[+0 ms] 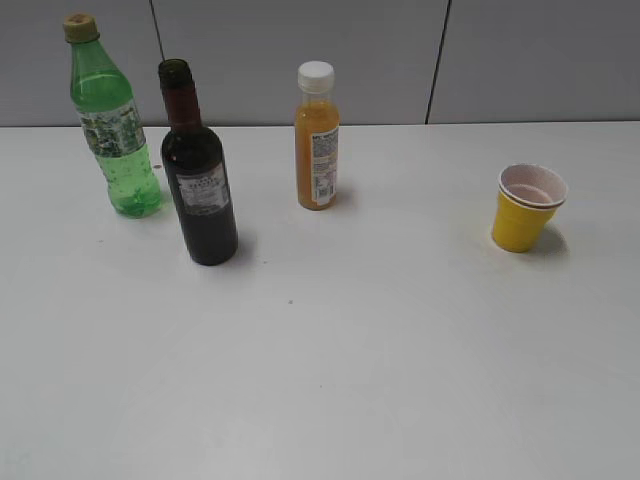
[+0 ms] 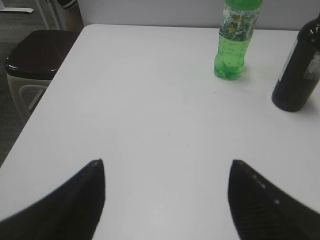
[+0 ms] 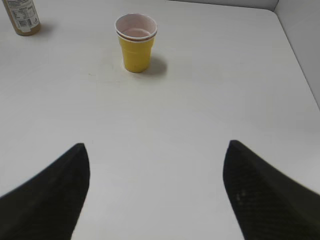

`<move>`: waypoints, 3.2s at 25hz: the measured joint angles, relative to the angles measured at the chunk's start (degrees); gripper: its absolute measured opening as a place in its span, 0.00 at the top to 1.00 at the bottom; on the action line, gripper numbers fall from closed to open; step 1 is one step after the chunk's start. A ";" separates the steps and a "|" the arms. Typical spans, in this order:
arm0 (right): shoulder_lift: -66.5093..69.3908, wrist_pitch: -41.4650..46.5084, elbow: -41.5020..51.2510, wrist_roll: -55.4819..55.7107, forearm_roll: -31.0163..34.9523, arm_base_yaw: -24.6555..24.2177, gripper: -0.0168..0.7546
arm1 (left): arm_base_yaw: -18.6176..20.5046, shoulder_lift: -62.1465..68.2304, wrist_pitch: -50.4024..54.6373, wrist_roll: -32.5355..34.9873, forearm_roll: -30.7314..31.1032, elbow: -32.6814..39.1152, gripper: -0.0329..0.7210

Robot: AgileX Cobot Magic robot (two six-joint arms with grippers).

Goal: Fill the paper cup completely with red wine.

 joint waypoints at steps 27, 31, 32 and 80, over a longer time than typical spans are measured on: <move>-0.01 -4.89 -1.25 0.00 1.39 0.00 0.25 | 0.00 0.00 0.00 0.00 0.00 0.00 0.18; -0.01 -13.10 -1.25 0.00 1.41 0.00 0.25 | 0.00 0.00 0.00 0.00 0.00 0.00 0.18; 0.06 -14.39 -1.25 0.00 1.41 0.00 0.25 | 0.00 0.00 -0.05 0.00 0.00 0.00 0.18; 88.52 -106.91 4.36 8.06 0.07 11.98 0.21 | 0.00 0.00 -0.05 0.00 0.00 0.00 0.18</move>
